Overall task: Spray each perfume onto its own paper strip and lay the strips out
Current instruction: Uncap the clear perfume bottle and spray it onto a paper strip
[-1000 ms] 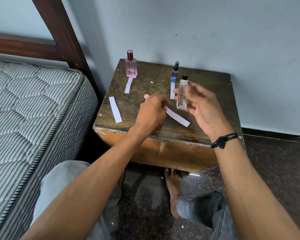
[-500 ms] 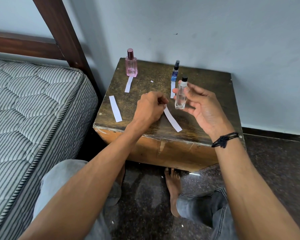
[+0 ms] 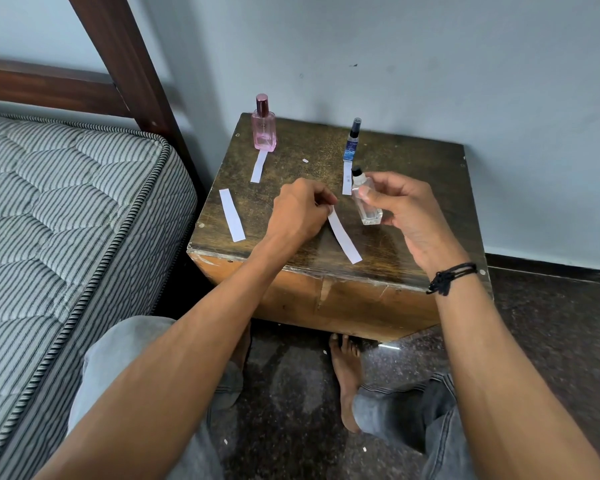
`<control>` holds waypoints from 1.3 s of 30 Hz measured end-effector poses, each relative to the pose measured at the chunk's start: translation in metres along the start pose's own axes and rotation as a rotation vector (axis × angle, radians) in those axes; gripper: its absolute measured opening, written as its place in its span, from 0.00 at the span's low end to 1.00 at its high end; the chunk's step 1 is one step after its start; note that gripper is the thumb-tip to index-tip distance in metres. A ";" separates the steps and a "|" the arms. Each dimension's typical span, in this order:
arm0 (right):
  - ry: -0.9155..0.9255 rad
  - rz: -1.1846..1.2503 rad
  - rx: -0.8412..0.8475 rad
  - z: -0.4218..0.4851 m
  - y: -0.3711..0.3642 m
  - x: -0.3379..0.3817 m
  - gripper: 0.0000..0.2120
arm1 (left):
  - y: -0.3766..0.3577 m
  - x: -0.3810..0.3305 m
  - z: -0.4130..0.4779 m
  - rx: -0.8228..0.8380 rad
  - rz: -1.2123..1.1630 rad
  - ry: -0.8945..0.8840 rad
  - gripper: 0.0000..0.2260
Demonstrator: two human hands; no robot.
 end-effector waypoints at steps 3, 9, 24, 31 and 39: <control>0.037 -0.072 0.033 -0.001 -0.006 0.002 0.14 | 0.001 0.000 0.001 -0.005 -0.020 -0.003 0.06; 0.117 -0.156 0.125 -0.004 -0.017 0.008 0.19 | 0.005 0.001 0.004 -0.021 -0.059 -0.003 0.05; 0.138 -0.208 0.192 -0.011 -0.027 0.013 0.17 | 0.010 0.004 0.010 -0.058 -0.085 -0.020 0.05; 0.087 -0.099 0.153 -0.013 -0.024 0.016 0.12 | 0.011 0.006 0.011 -0.067 -0.102 -0.021 0.05; -0.021 0.153 0.117 -0.009 -0.021 0.012 0.11 | 0.008 0.009 0.013 -0.060 -0.157 0.004 0.04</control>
Point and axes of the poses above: each hand's wrist, its own z-axis towards the middle knuckle, its own y-axis out of the back of the hand, x = y × z, the point moved 8 cm from there along z, towards the middle knuckle, and after that the axes turned 6 degrees about -x, right-handed, at the moved point
